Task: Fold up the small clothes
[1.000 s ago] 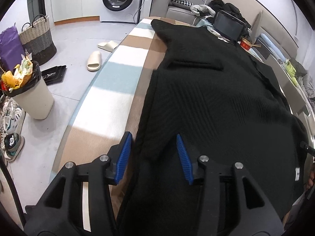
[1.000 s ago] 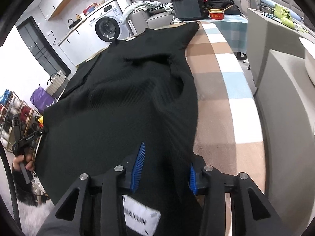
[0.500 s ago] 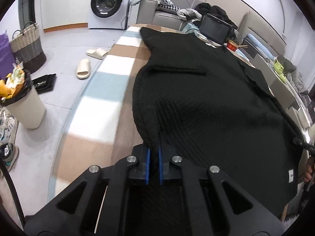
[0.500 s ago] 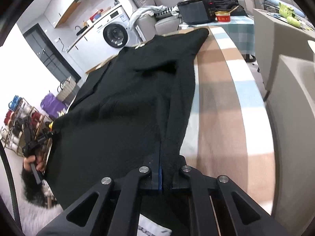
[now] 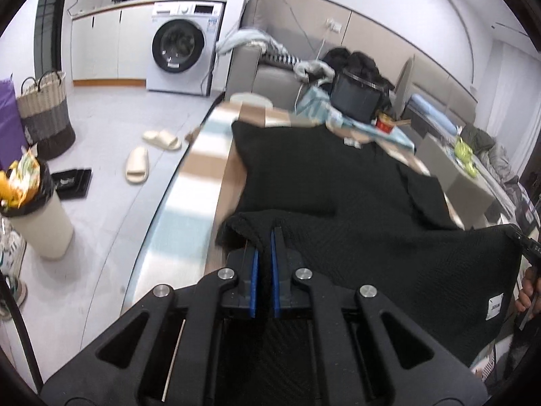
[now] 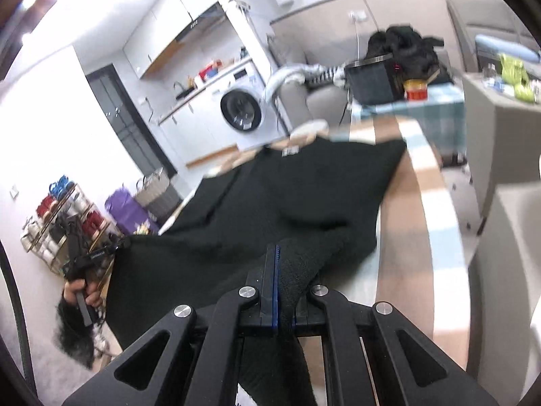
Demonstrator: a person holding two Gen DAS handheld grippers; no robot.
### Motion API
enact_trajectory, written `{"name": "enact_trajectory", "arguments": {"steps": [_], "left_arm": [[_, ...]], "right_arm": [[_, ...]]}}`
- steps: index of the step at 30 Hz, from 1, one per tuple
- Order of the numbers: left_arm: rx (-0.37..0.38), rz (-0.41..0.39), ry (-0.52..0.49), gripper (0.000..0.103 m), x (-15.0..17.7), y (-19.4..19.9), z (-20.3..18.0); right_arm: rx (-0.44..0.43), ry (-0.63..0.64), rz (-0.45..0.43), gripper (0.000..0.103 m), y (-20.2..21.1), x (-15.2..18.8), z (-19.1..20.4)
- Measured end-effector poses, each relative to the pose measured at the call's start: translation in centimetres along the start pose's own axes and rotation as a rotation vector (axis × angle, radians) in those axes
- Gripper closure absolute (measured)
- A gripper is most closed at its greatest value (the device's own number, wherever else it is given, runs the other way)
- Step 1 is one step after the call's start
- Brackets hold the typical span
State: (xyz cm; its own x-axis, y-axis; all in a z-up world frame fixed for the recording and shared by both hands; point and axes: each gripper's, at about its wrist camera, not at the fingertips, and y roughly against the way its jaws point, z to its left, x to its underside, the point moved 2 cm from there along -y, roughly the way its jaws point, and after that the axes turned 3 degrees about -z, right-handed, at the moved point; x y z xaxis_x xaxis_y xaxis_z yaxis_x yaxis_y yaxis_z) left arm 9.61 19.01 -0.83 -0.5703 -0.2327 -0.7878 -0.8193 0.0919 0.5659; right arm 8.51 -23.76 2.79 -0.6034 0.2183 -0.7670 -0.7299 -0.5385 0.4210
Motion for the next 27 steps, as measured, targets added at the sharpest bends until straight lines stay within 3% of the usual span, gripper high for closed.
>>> {"name": "enact_trajectory", "arguments": {"steps": [5,8,9,10,13,14,15,20,21,22,24,27], "left_arm": [[-0.034,0.015,0.034,0.099,-2.8,-4.4,0.8],[-0.080,0.097,0.018,0.097,-2.6,-7.4,1.0],[-0.105,0.124,0.008,0.092,-2.3,-8.1,1.1],[-0.122,0.136,-0.002,0.077,-2.1,-8.5,1.2],[-0.132,0.136,0.019,0.039,-1.3,-8.8,2.1],[-0.120,0.131,0.036,0.038,-1.2,-9.0,2.5],[-0.117,0.138,0.046,0.038,-1.3,-9.4,2.7],[-0.095,0.172,0.091,0.038,-1.7,-12.8,3.3],[-0.077,0.173,0.097,0.043,-1.8,-13.5,3.2],[-0.063,0.174,0.101,0.055,-1.9,-14.2,3.1],[-0.044,0.198,0.097,0.066,-2.0,-15.7,2.5],[-0.039,0.225,0.069,0.082,-1.9,-17.3,1.6]], "right_arm": [[0.138,-0.093,-0.060,0.098,-3.2,-2.5,-2.8],[0.275,-0.169,0.045,0.083,-6.6,-2.6,-5.6],[0.312,-0.180,0.074,0.068,-7.1,-2.3,-6.2],[0.339,-0.203,0.096,0.054,-7.3,-1.9,-7.0],[0.309,-0.262,0.111,0.051,-6.6,-0.7,-8.6],[0.306,-0.274,0.112,0.049,-6.4,-0.6,-9.0],[0.307,-0.282,0.114,0.045,-6.2,-0.3,-9.3],[0.240,-0.306,0.166,0.044,-8.8,-0.3,-9.9],[0.242,-0.303,0.185,0.044,-9.2,-0.3,-9.6],[0.257,-0.295,0.201,0.044,-10.2,-0.3,-9.6],[0.306,-0.258,0.226,0.046,-11.5,-0.2,-9.3],[0.329,-0.199,0.244,0.057,-12.6,-0.1,-8.6]]}}
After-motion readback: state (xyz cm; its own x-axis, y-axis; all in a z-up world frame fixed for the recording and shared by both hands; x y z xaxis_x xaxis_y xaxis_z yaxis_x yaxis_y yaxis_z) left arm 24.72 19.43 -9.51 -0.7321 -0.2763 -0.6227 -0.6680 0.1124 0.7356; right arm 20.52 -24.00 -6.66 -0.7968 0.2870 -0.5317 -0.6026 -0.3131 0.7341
